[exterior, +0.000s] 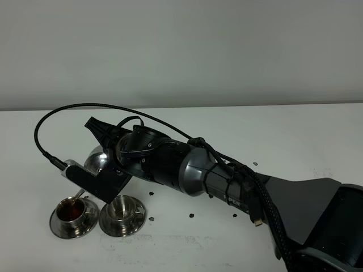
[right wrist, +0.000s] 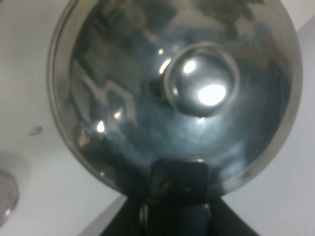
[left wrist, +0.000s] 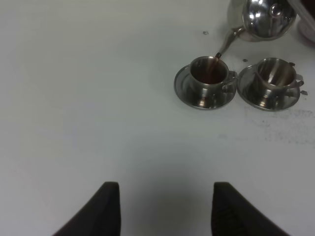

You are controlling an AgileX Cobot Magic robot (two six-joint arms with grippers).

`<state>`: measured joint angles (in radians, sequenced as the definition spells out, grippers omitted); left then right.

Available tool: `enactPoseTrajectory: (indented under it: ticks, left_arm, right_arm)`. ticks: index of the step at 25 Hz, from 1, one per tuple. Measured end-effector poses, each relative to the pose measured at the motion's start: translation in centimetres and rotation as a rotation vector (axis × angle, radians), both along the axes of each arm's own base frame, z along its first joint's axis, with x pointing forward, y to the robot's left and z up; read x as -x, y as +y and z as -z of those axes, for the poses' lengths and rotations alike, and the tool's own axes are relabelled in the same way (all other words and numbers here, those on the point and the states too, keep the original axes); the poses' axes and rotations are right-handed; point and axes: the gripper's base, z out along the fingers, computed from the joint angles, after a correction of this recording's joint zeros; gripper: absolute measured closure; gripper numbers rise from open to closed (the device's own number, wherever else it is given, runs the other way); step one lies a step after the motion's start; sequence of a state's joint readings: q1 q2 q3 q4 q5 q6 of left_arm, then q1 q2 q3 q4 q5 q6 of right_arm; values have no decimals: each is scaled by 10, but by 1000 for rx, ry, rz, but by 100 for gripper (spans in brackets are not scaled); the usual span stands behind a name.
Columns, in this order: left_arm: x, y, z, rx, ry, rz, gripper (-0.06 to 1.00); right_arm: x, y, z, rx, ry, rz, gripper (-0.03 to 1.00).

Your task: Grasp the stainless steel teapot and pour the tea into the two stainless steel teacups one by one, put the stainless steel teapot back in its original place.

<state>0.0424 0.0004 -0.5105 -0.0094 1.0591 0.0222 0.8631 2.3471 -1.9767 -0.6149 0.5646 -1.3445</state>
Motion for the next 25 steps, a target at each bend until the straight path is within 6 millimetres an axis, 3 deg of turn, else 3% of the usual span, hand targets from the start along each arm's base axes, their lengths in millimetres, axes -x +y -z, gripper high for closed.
enactPoseTrajectory:
  ticks: [15, 25]
  left_arm:
    - [0, 0, 0, 0, 0, 0, 46]
    - [0, 0, 0, 0, 0, 0, 46]
  right_arm:
    - [7, 1, -2, -115, 146, 69, 77]
    - [-2, -12, -8, -191, 226, 142, 77]
